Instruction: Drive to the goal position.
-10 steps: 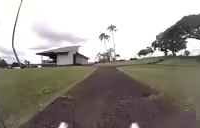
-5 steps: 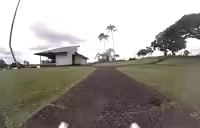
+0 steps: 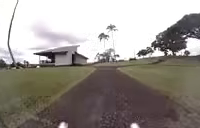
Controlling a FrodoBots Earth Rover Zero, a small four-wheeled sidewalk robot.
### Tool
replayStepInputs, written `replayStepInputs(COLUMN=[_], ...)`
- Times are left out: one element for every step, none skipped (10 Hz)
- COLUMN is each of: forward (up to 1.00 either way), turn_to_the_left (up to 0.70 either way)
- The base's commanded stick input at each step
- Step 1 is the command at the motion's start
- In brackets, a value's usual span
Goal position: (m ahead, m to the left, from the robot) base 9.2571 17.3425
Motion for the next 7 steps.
replayStepInputs(forward=[0.85,0.85,0.85,0.85,0.85,0.85,0.85], turn_to_the_left=[0.00,0.00,0.00,0.00,0.00,0.00,0.00])
